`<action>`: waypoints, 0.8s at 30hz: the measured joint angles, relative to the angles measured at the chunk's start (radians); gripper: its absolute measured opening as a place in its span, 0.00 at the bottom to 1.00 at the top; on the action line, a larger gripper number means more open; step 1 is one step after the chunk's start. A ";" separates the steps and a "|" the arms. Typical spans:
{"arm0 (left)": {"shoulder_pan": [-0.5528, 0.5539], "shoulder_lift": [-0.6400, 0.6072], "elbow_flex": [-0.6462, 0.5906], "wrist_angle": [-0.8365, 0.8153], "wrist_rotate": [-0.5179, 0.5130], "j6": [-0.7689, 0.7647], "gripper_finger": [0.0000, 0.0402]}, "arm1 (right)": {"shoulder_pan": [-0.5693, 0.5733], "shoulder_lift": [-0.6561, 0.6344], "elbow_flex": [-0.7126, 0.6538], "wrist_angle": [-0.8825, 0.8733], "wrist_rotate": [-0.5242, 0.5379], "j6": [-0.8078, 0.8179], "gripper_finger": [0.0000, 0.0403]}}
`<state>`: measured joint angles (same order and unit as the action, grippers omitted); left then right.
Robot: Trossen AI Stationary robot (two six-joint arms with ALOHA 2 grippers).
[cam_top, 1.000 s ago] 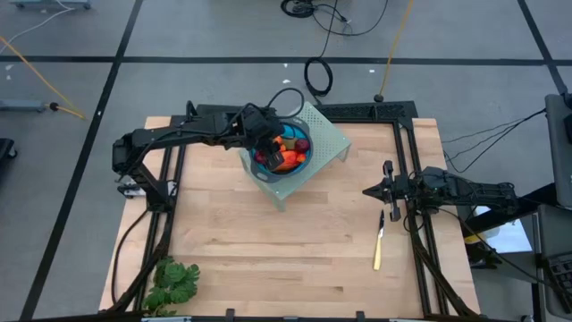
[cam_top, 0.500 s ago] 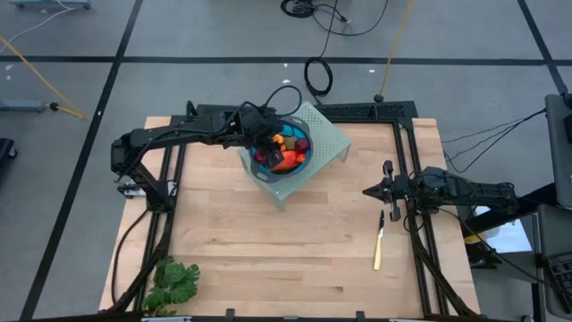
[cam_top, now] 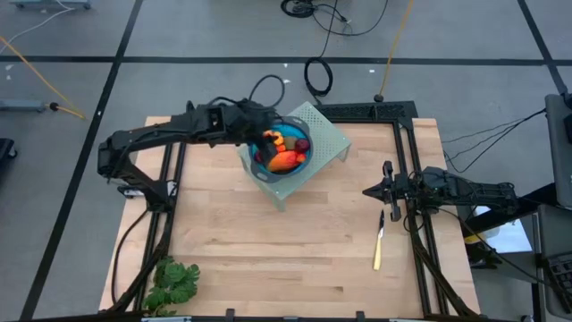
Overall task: Pick & Place Fruit
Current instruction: Put the yellow table knife on the shelf to the right of the blue strainer bowl
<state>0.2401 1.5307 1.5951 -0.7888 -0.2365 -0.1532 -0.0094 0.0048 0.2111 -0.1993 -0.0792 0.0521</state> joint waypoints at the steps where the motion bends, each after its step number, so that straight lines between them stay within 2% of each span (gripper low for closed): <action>1: -0.003 -0.012 0.000 0.011 0.000 -0.010 0.41 | 0.000 0.000 0.000 0.000 0.000 0.003 0.00; 15: -0.080 -0.102 0.000 0.054 -0.053 -0.019 0.03 | 0.000 0.000 0.000 0.001 0.000 0.045 0.01; 24: -0.107 -0.106 0.000 0.051 -0.054 -0.059 0.01 | 0.000 0.000 0.000 0.001 0.000 0.043 0.01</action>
<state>0.1329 1.4247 1.5951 -0.7381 -0.2901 -0.2127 -0.0094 0.0051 0.2111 -0.1986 -0.0795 0.0956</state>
